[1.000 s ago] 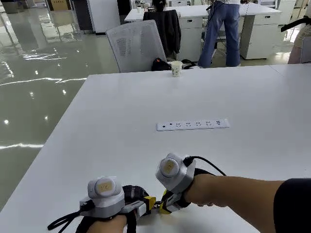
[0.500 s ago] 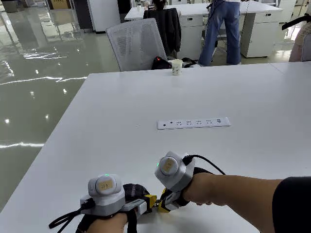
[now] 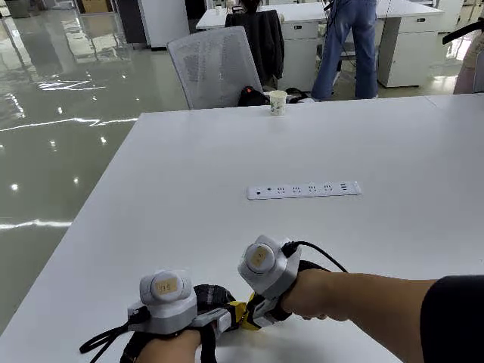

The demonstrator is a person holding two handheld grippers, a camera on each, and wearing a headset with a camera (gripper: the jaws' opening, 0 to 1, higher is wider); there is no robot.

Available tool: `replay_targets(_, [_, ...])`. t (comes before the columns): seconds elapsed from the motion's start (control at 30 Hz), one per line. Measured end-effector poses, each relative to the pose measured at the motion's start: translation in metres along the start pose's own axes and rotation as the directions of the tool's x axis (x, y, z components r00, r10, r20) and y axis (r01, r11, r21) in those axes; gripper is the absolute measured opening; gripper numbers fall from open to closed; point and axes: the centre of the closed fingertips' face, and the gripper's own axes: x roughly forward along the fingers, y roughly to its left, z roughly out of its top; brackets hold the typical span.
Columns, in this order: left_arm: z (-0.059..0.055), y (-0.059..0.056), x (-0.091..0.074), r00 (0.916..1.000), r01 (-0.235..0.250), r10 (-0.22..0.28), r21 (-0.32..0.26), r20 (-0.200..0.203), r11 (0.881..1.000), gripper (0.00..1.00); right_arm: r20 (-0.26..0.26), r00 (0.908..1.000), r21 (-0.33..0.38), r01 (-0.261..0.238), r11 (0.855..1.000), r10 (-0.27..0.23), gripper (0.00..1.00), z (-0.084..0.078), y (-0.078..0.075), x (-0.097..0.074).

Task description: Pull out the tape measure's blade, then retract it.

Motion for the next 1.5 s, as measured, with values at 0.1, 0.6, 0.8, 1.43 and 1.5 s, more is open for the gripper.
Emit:
replay_targets(0.1, [0.000, 0.000, 0.000, 1.0000, 0.001, -0.001, 0.002, 0.000, 1.000, 0.63, -0.008, 1.0000, -0.016, 0.000, 1.000, 0.000, 0.11, -0.001, 0.000, 0.001])
replay_targets(0.6, [0.000, -0.001, 0.000, 1.0000, -0.001, 0.001, 0.006, 0.004, 1.000, 0.63, -0.005, 1.0000, -0.034, 0.004, 0.999, -0.004, 0.12, -0.003, -0.001, 0.000])
replay_targets(0.8, [0.000, -0.003, 0.000, 0.9999, -0.009, 0.009, 0.022, 0.005, 1.000, 0.64, -0.010, 0.9998, -0.047, 0.014, 0.999, -0.015, 0.12, -0.003, -0.001, 0.001])
replay_targets(1.43, [0.002, 0.001, -0.009, 0.9983, 0.058, -0.058, 0.029, 0.004, 0.998, 0.63, 0.020, 0.9986, -0.030, 0.050, 0.998, -0.049, 0.16, 0.000, -0.003, -0.007])
replay_targets(1.5, [0.002, 0.003, -0.011, 0.9979, 0.064, -0.065, 0.025, 0.006, 0.998, 0.64, 0.026, 0.9983, -0.024, 0.052, 0.998, -0.051, 0.16, -0.001, -0.003, -0.009])
